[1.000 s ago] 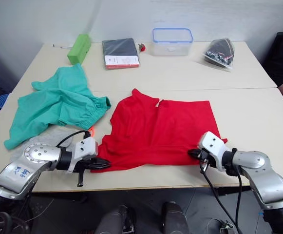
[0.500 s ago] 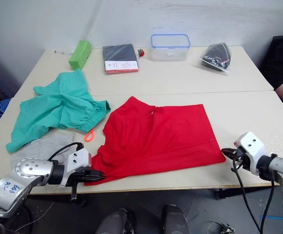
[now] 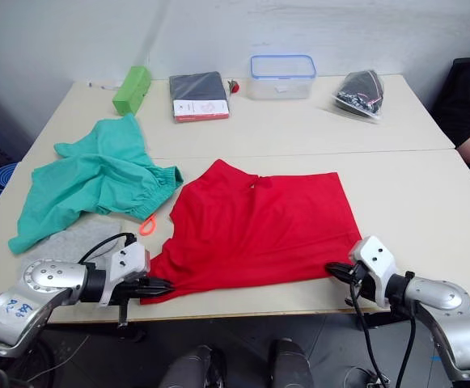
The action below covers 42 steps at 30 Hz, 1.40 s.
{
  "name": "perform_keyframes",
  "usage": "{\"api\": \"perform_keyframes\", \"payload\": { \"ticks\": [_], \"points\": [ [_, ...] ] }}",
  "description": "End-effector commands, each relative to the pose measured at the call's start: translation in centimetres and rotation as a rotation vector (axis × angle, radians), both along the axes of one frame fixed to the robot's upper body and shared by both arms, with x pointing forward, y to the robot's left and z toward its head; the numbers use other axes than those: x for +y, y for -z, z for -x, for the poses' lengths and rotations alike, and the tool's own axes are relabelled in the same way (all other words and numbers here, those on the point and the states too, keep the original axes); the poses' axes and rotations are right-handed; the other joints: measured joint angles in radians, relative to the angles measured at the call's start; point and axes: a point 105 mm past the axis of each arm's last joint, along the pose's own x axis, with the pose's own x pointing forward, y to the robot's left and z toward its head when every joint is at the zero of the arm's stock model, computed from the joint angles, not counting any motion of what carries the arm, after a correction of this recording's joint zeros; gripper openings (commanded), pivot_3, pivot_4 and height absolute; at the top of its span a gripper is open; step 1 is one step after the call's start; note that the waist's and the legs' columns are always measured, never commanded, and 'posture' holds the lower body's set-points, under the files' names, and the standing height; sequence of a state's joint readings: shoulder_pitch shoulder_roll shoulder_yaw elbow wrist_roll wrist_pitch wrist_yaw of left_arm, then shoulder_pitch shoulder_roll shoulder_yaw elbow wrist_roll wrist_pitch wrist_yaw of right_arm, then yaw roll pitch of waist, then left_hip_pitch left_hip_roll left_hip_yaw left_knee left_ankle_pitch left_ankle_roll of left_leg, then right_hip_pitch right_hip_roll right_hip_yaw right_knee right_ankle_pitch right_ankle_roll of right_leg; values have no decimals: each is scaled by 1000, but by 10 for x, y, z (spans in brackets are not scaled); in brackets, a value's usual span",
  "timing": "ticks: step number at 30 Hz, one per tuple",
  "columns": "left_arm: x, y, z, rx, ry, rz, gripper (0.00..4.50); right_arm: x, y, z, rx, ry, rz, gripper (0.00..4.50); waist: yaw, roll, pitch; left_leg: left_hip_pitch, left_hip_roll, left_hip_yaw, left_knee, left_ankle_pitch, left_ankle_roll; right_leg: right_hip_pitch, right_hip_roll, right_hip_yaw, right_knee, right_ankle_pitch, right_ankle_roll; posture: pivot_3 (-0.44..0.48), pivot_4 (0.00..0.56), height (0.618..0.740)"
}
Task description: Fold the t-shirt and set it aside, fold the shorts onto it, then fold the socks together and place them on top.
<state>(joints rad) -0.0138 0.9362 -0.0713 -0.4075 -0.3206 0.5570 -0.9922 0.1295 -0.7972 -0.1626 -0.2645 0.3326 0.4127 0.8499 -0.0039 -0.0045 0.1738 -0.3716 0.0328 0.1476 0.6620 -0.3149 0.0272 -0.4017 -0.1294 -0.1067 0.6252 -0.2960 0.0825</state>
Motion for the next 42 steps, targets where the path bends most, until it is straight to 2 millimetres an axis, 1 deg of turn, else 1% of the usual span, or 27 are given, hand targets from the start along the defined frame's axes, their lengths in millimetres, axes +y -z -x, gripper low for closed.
{"api": "perform_keyframes", "payload": {
  "ticks": [1, 3, 4, 6, 8, 9, 10, 13, 15, 17, 20, 22, 23, 24, 25, 26, 28, 30, 31, 32, 33, 34, 35, 36, 37, 40, 42],
  "points": [
    [9, 11, 6, 30, -6, -64, 55, -34, 16, 6, 64, 103, 114, 0, 1, -1, 0, 0, 0, 0, 0, 0, 1, 0, 0, 0, -1, 0, 0, 0, 150, 740],
    [12, 10, 1, 13, -44, -59, 55, -53, 17, 10, 85, 146, 154, 0, 3, -2, -1, 0, 0, 0, 0, -2, 4, 1, 0, 0, -1, 0, 0, 0, 150, 740],
    [13, 9, 0, 9, -54, -57, 55, -59, 17, 11, 91, 159, 167, 0, 4, -2, -1, 1, 0, -1, 0, -4, 6, 2, 0, -1, -3, 0, 0, 0, 150, 740],
    [13, 9, 0, 9, -61, -51, 55, -66, 15, 13, 98, 172, 179, 0, 4, -4, -2, 1, 0, -1, 0, -4, 6, 3, 0, -1, -4, 0, 0, 0, 150, 740],
    [13, 7, 0, 15, -69, -34, 55, -71, 10, 14, 95, 169, 167, 0, 3, -4, -3, 1, 1, -2, 0, -4, 6, 4, 0, -1, -5, 0, 0, 0, 150, 740],
    [12, 7, 0, 18, -72, -28, 55, -72, 7, 14, 91, 164, 158, 0, 3, -4, -2, 1, 1, -2, 0, -4, 6, 4, 0, -1, -5, 0, -1, 0, 150, 740],
    [11, 6, 1, 19, -76, -19, 55, -68, -2, 11, 64, 146, 119, 0, 3, -4, -2, 1, 1, -2, -1, -4, 6, 4, 0, -1, -5, -1, -1, 0, 150, 740],
    [8, -3, 3, 21, -77, 13, 55, -49, -39, -1, -14, 91, -29, 0, 0, 0, 0, 1, 1, -2, -1, -4, 7, 4, 0, -1, -5, 0, -1, 0, 150, 740],
    [7, -19, 3, 27, -75, 63, 55, -43, -59, -9, -49, 69, -73, 0, -6, 3, 3, 0, 1, -1, -1, -4, 7, 2, 0, -1, -4, 0, -1, 0, 150, 740],
    [6, -41, 4, 54, -68, 141, 55, -40, -79, -20, -79, 60, -105, 0, -10, 2, 5, -1, 2, -1, -1, -3, 7, 0, 0, -1, -3, 0, -1, 0, 150, 740],
    [7, -75, 0, 93, -56, 247, 55, -36, -100, -38, -92, 61, -143, 0, -7, 0, 7, -7, 1, -1, -1, 2, 4, -7, 0, -1, 0, 0, -1, 0, 150, 740],
    [11, -94, -10, 105, -75, 294, 486, -33, -108, -50, -81, 64, -166, 0, 0, 0, 7, -8, 1, -2, -1, 6, 4, -9, 0, -3, 1, -1, -1, 0, 150, 740],
    [12, -104, -20, 95, -94, 316, 627, -32, -112, -60, -77, 80, -172, 0, 2, 0, 7, -8, 1, -2, -1, 6, 3, -9, 0, -3, 1, -1, -2, 0, 150, 740],
    [13, -113, -32, 86, -120, 341, 953, -31, -114, -71, -73, 100, -175, 365, 2, 0, 7, -9, 0, -2, -1, 6, 3, -9, 0, -3, 1, -1, -2, 0, 150, 740],
    [14, -120, -44, 78, -142, 363, 1265, -28, -115, -82, -73, 114, -164, 585, 1, 0, 7, -10, 0, -2, -1, 6, 4, -10, 0, -3, 0, -1, -1, 0, 150, 740],
    [15, -126, -57, 71, -169, 382, 1600, -24, -116, -93, -83, 114, -142, 918, 0, 0, 7, -11, -1, -1, 0, 7, 4, -10, 0, -4, 1, 0, 0, 0, 150, 740],
    [16, -132, -76, 66, -202, 392, 2220, -14, -117, -108, -92, 94, -101, 1617, -1, 0, 7, -14, -2, -1, 1, 8, 5, -12, 0, -4, 1, 1, 2, 0, 150, 740],
    [15, -136, -82, 101, -181, 395, 2740, -5, -117, -122, -86, 77, -61, 2194, -4, -1, 7, -16, -3, 0, 1, 8, 6, -14, 0, -4, 1, 1, 2, 0, 150, 740],
    [13, -138, -82, 98, -147, 385, 3075, -3, -117, -127, -84, 69, -35, 2618, -7, -1, 8, -16, -3, 1, 2, 8, 6, -14, 1, -4, 2, 1, 2, 0, 150, 740],
    [13, -138, -84, 87, -125, 363, 3353, -2, -116, -132, -88, 64, -4, 2897, -10, -1, 8, -18, -3, 2, 2, 8, 6, -16, 2, -4, 2, 1, 2, 0, 150, 740],
    [13, -137, -91, 73, -133, 346, 3619, -1, -116, -137, -91, 62, 27, 3212, -12, -1, 8, -20, -3, 2, 2, 8, 6, -18, 3, -4, 4, 2, 3, 0, 150, 740],
    [14, -136, -101, 63, -165, 334, 3946, 0, -116, -143, -98, 58, 59, 3621, -15, -1, 8, -22, -3, 3, 2, 8, 6, -19, 9, -6, 4, 2, 3, 0, 150, 740],
    [15, -133, -112, 50, -201, 311, 4249, 1, -117, -148, -106, 54, 81, 3912, -15, -1, 8, -26, -2, 4, 2, 8, 6, -23, 12, -7, 4, 2, 4, 0, 150, 740],
    [16, -128, -121, 36, -226, 281, 4490, 3, -118, -154, -114, 54, 93, 4269, -15, -1, 8, -30, -2, 3, 4, 8, 6, -26, 12, -8, 4, 3, 6, 0, 150, 740],
    [17, -124, -130, 22, -246, 250, 4500, 5, -120, -159, -115, 60, 95, 4467, -16, -1, 8, -34, -2, 3, 5, 8, 7, -29, 13, -8, 4, 4, 7, 0, 150, 740],
    [14, -116, -152, 4, -291, 232, 4500, 9, -124, -171, -133, 54, 139, 4467, -20, -1, 8, -35, -2, 4, 6, 8, 8, -29, 14, -8, 3, 5, 9, 0, 150, 740],
    [7, -114, -162, 15, -297, 260, 4500, 11, -125, -178, -136, 48, 169, 4467, -23, -2, 8, -35, -2, 5, 6, 9, 9, -29, 14, -8, 3, 6, 10, 0, 150, 740]
  ]
}}
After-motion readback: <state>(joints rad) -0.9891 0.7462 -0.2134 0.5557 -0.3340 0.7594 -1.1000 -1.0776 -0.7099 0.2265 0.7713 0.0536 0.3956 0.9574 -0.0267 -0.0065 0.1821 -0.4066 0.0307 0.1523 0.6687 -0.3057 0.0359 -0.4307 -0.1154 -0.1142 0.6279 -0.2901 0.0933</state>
